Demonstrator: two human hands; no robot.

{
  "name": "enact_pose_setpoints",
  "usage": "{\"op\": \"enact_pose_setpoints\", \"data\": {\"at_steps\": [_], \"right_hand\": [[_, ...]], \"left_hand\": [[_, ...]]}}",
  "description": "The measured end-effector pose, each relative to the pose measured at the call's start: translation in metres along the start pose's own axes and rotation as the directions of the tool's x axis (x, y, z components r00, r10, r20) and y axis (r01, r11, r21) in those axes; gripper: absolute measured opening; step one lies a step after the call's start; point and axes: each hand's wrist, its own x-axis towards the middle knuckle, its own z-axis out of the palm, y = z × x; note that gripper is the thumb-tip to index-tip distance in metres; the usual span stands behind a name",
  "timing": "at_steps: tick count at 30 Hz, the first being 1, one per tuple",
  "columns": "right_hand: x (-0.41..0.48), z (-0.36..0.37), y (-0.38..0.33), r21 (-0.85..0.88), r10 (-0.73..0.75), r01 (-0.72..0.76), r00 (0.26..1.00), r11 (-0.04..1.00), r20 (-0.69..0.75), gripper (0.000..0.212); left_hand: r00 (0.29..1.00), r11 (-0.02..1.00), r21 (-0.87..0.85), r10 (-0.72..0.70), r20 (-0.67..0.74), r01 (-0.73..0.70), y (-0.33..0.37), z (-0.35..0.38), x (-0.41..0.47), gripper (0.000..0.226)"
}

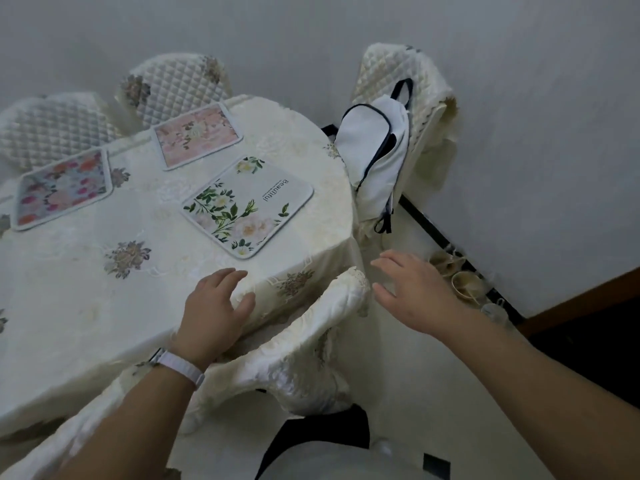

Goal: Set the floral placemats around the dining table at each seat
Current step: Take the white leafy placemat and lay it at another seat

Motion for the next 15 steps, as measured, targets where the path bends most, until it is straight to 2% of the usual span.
{"op": "enact_pose_setpoints", "data": {"at_steps": [7,11,15], "right_hand": [[0.088,-0.008,-0.005,-0.087,-0.078,0.086,0.993,0.992,0.091,0.044],[0.144,-0.018,-0.007,-0.155,-0.113,0.120,0.992,0.980,0.053,0.042],[0.178,-0.008,-0.014,-0.197,-0.171,0.190,0.979,0.962,0.109,0.043]], "left_hand": [[0.995,0.986,-0.128,-0.104,0.001,0.103,-0.027,0.010,0.064,0.051],[0.988,0.977,-0.148,-0.154,0.018,0.155,-0.048,0.018,0.103,0.050],[0.978,0.966,-0.158,-0.198,0.069,0.207,-0.067,0.031,0.120,0.051]]}}
